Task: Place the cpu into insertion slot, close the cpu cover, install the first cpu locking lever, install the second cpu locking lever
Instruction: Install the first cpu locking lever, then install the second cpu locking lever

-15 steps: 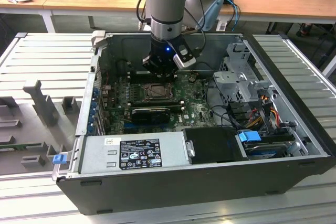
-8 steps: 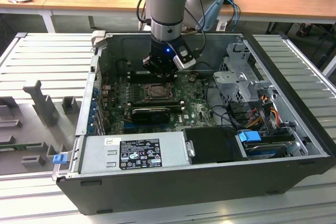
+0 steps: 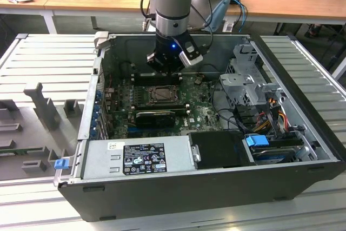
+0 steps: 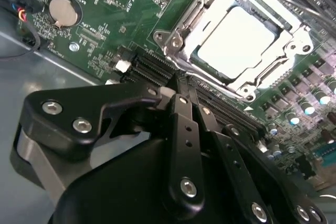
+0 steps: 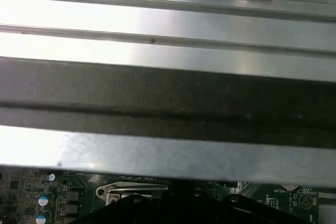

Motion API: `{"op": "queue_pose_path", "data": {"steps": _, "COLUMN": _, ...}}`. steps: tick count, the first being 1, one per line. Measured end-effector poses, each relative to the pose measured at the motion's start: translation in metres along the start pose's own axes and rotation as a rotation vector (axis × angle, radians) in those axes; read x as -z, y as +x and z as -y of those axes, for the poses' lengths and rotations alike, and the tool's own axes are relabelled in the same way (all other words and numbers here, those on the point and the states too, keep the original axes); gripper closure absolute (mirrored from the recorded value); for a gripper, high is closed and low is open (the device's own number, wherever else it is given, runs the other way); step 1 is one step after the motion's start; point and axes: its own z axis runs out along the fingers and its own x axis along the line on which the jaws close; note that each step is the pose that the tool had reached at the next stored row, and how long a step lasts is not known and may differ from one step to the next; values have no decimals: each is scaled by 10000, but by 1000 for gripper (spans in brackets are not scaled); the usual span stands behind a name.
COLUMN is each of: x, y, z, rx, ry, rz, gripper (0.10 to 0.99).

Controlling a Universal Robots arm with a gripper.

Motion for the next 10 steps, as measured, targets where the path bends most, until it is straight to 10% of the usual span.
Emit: {"op": "queue_pose_path", "data": {"steps": 10, "x": 5, "y": 3, "z": 45, "rx": -1, "ry": 0, "rz": 0, "gripper": 980}}
